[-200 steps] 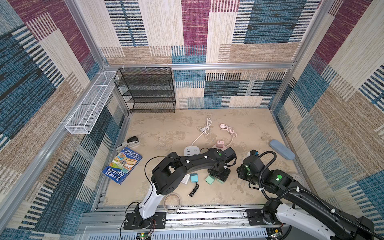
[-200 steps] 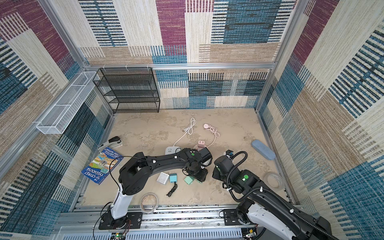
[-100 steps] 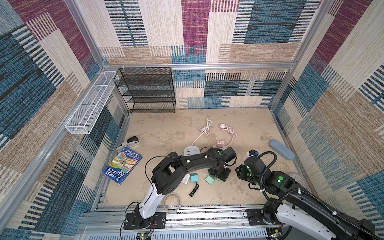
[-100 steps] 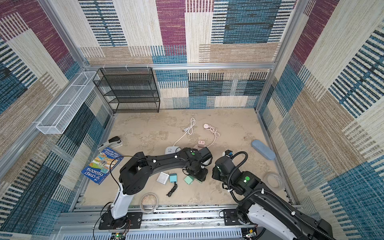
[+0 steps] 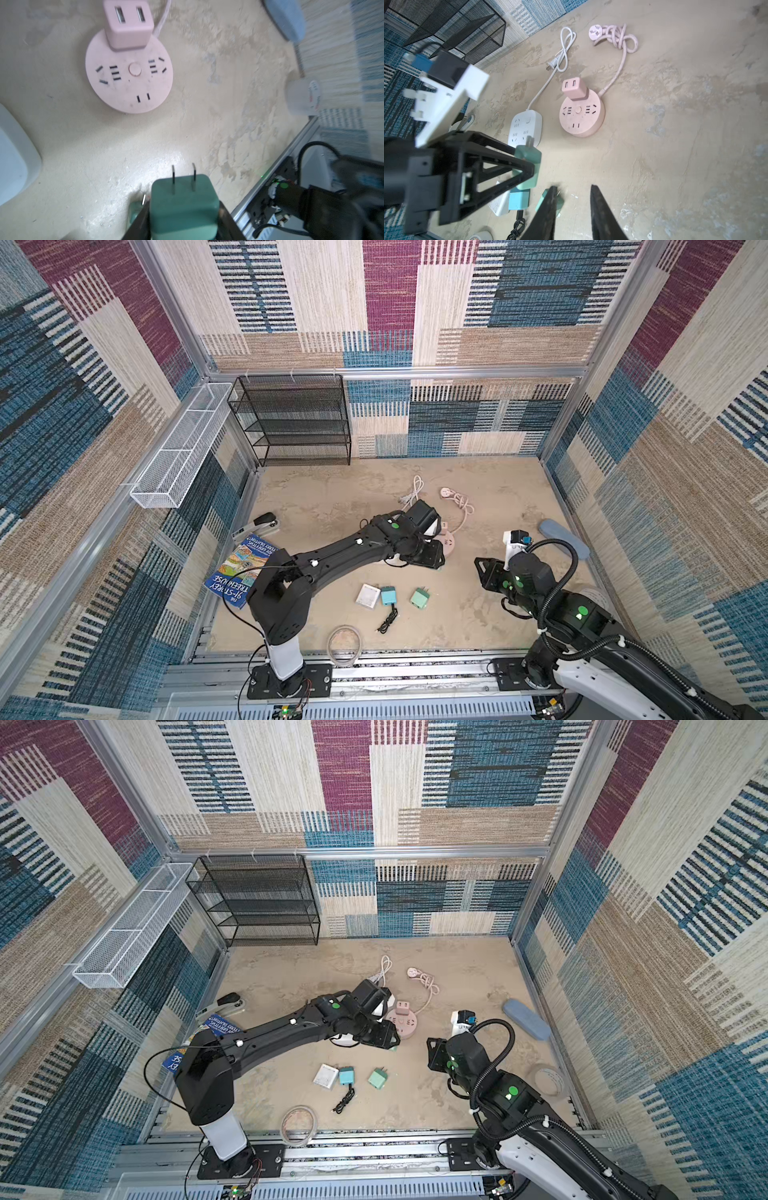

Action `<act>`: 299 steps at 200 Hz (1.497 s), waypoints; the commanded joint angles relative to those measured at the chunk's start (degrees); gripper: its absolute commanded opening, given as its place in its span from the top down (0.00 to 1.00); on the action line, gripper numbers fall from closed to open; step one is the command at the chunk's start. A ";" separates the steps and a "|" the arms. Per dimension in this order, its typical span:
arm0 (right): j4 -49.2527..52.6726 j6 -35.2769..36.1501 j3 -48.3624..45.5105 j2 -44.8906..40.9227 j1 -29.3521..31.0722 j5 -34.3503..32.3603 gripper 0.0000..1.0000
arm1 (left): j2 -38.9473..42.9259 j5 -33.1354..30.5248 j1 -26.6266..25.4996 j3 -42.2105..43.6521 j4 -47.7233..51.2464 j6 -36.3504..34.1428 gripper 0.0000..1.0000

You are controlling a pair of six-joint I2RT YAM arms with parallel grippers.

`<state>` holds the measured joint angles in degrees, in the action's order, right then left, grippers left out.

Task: Insert the plug
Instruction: 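Lift the mint-green plug with the left gripper while the right gripper approaches, then close the right gripper on the mint-green plug while the left gripper opens and withdraws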

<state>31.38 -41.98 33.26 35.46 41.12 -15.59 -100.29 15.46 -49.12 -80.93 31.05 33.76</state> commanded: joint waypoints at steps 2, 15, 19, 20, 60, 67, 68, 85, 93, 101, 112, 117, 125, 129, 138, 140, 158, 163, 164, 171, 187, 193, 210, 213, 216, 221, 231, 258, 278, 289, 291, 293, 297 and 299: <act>-10.96 5.90 -1.25 1.18 -0.03 -1.24 0.66 | 3.84 5.88 2.46 2.79 -11.46 10.42 1.00; -16.29 9.98 -2.19 1.69 -0.01 1.47 0.65 | 5.75 8.66 4.03 5.23 -17.84 16.56 1.00; -17.96 11.55 -2.60 1.74 0.06 2.57 0.65 | 6.21 9.24 4.44 6.22 -20.25 18.79 1.00; -18.34 11.82 -2.64 1.77 0.04 2.76 0.64 | 6.36 9.41 4.59 6.48 -20.77 19.41 1.00; -37.59 16.18 -9.46 -0.95 0.01 6.05 0.57 | 9.33 9.47 6.77 18.13 -43.46 43.49 1.00; -41.40 16.73 -11.18 -1.39 0.00 7.24 0.55 | 9.62 8.29 6.60 19.19 -45.24 45.41 1.00; -41.88 16.74 -11.32 -1.42 0.00 7.33 0.54 | 9.65 8.15 6.59 19.34 -45.52 45.68 1.00; -46.89 16.30 -13.25 -0.33 0.01 7.86 0.51 | 10.59 5.25 6.24 21.55 -49.75 48.87 1.00; -48.32 16.14 -13.33 0.84 0.00 8.00 0.52 | 10.94 4.27 6.15 22.09 -51.36 49.82 1.00; -50.50 15.88 -13.95 1.73 -0.01 8.86 0.54 | 11.08 3.66 6.14 22.39 -52.96 50.98 1.00; -53.16 15.48 -14.66 2.86 0.01 9.65 0.57 | 11.07 3.43 6.00 22.20 -54.44 52.42 1.00; -54.13 15.43 -15.00 3.35 0.01 9.62 0.58 | 11.01 3.48 6.06 21.93 -54.91 52.94 1.00; -55.87 15.67 -15.36 3.71 0.01 9.79 0.59 | 10.84 3.60 5.97 21.42 -54.96 53.74 1.00; -56.53 16.02 -15.55 3.81 0.00 9.87 0.59 | 10.74 3.68 5.97 21.15 -54.99 54.20 1.00; -58.05 16.62 -15.91 3.82 0.03 9.85 0.59 | 10.50 3.77 5.75 20.71 -55.08 55.33 1.00; -58.39 16.89 -16.02 3.78 0.01 9.87 0.59 | 10.43 3.87 5.72 20.56 -55.12 55.62 1.00; -59.79 19.32 -16.05 3.91 0.01 9.32 0.60 | 9.30 5.19 5.40 19.48 -55.52 58.20 1.00; -60.08 19.91 -16.10 3.98 0.04 9.01 0.60 | 9.13 5.40 5.23 19.13 -55.64 58.64 1.00; -60.14 20.04 -16.07 3.94 0.03 8.96 0.60 | 9.10 5.47 5.20 19.09 -55.65 58.71 1.00; -60.60 20.91 -16.02 4.20 0.02 8.57 0.60 | 8.89 5.51 4.86 18.77 -55.57 59.21 1.00; -61.48 22.48 -15.70 4.98 0.01 7.16 0.60 | 8.55 5.62 4.26 18.27 -55.70 60.12 1.00; -61.68 22.83 -15.46 5.49 0.01 6.34 0.60 | 8.45 5.71 4.15 18.26 -55.97 60.50 1.00; -62.69 24.02 -15.14 6.80 0.01 4.40 0.61 | 8.23 5.95 3.78 18.36 -56.78 61.32 1.00; -62.48 24.05 -14.84 7.10 0.01 3.77 0.61 | 8.21 5.94 3.74 18.41 -56.96 61.47 1.00; -62.25 24.04 -14.59 7.46 0.01 3.32 0.62 | 8.12 5.95 3.69 18.43 -57.19 61.50 1.00; -62.27 24.44 -14.33 8.02 0.03 2.67 0.62 | 8.10 6.09 3.61 18.38 -57.40 61.59 1.00; -62.05 25.01 -13.63 9.34 0.01 1.46 0.63 | 7.93 6.13 3.47 18.43 -57.70 61.85 1.00; -63.18 25.63 -12.14 11.90 0.01 0.62 0.64 | 7.43 6.33 2.90 18.24 -58.80 62.33 1.00; -63.14 25.63 -11.00 14.04 0.01 0.67 0.64 | 7.03 6.35 2.59 18.17 -59.62 62.93 1.00; -63.82 25.55 -10.97 14.70 0.01 1.03 0.64 | 6.78 6.35 2.46 18.19 -60.29 63.10 1.00; -63.99 25.59 -11.07 14.72 0.01 1.19 0.64 | 6.71 6.40 2.45 18.13 -60.42 63.10 1.00; -64.09 25.60 -11.10 14.92 0.01 1.34 0.64 | 6.74 6.42 2.45 18.10 -60.43 63.10 1.00; -64.29 25.43 -11.11 15.11 0.01 1.49 0.64 | 6.67 6.42 2.38 18.05 -60.50 63.10 1.00; -64.31 25.40 -11.11 15.22 0.01 1.46 0.64 | 6.66 6.42 2.37 18.01 -60.49 63.12 1.00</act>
<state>-29.76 -17.06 21.67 49.69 41.12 -14.11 -93.34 21.32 -46.59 -62.13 -25.43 95.88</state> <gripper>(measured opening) 0.363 0.468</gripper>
